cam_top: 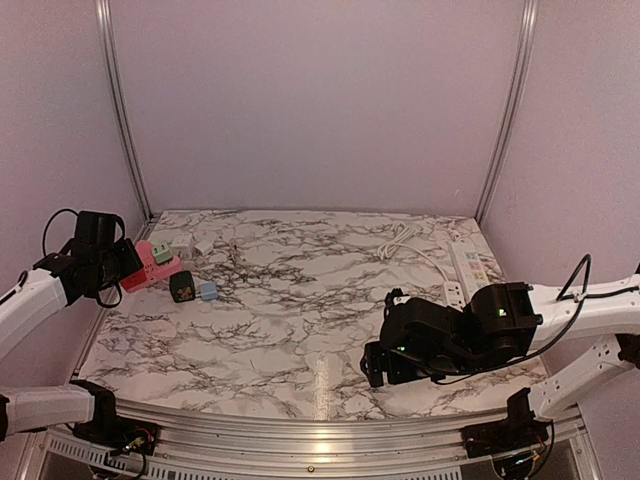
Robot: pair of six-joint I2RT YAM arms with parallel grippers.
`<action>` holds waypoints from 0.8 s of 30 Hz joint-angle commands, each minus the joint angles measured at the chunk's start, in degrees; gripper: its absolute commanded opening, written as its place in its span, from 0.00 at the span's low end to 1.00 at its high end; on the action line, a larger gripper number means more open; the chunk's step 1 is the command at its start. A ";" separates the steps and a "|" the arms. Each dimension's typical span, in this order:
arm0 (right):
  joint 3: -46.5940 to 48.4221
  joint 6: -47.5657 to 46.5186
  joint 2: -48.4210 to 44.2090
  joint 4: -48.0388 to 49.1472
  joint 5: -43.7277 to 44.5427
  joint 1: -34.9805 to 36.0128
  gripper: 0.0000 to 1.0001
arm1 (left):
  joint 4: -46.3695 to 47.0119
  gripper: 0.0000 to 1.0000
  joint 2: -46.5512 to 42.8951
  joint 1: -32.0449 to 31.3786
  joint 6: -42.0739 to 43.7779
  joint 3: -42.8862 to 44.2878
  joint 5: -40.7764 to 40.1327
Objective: Insert the plug
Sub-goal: Place the socket at the corner of the board.
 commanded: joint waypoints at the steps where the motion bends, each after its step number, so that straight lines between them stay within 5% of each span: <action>1: 0.32 -0.17 0.33 1.57 -0.27 0.52 0.97 | 1.87 0.00 0.10 2.46 -8.65 -1.69 -1.49; 13: 0.32 -1.17 2.96 3.33 -1.31 0.52 0.97 | -0.88 0.00 3.87 3.35 -18.75 -2.75 -9.53; 24: 1.10 -2.03 6.47 4.53 -2.77 0.50 0.97 | -0.28 0.00 12.04 3.89 -25.58 -2.92 -7.98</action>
